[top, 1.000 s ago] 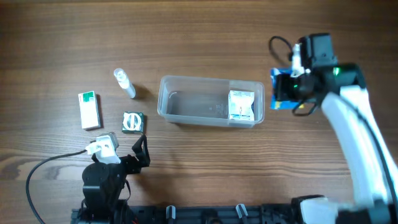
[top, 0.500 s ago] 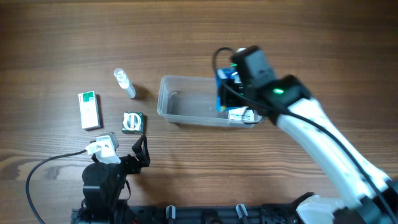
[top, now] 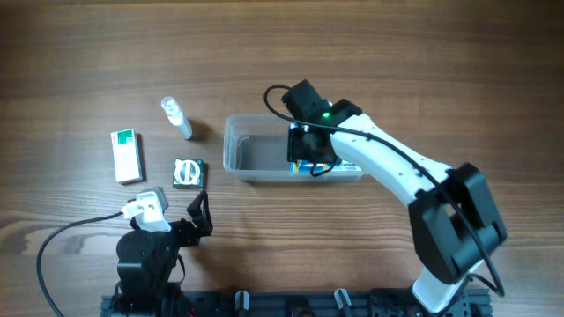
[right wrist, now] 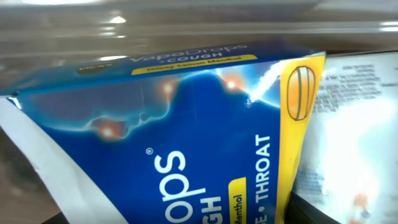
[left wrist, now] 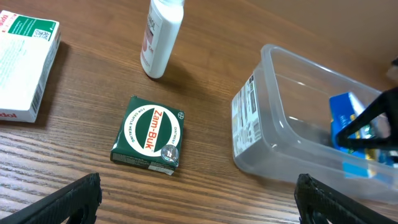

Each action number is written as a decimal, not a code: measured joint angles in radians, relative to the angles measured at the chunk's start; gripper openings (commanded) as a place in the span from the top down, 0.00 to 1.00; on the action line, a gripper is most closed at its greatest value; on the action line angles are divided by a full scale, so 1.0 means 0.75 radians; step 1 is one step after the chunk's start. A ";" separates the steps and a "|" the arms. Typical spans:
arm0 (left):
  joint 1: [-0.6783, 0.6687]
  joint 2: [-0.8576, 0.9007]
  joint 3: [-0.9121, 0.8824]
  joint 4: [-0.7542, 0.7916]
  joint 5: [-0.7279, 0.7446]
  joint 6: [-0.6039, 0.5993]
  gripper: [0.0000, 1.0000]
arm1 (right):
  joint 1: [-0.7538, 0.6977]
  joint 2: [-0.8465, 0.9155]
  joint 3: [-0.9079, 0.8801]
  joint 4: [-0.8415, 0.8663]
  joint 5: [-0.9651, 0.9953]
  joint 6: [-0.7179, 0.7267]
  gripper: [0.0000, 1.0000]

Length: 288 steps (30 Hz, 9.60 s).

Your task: Pack container

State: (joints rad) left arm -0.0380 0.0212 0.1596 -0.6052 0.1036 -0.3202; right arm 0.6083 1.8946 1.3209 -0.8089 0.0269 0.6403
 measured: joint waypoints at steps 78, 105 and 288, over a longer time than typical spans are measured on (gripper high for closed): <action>0.003 1.094 1.118 -0.301 -0.324 0.001 0.00 | -0.764 -0.699 -0.003 -0.308 0.169 -0.268 0.00; 0.553 1.855 1.138 -0.191 -0.175 0.078 0.13 | -0.764 -0.638 -0.003 -0.298 0.169 -0.269 0.00; -0.713 1.729 1.577 -0.544 -0.357 -0.087 0.21 | -0.764 -0.638 -0.003 -0.292 0.169 -0.278 0.00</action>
State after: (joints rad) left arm -0.5724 1.3182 1.3422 -1.0134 -0.1642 -0.3859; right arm 0.0353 1.4162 1.3190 -1.0279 0.1539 0.4316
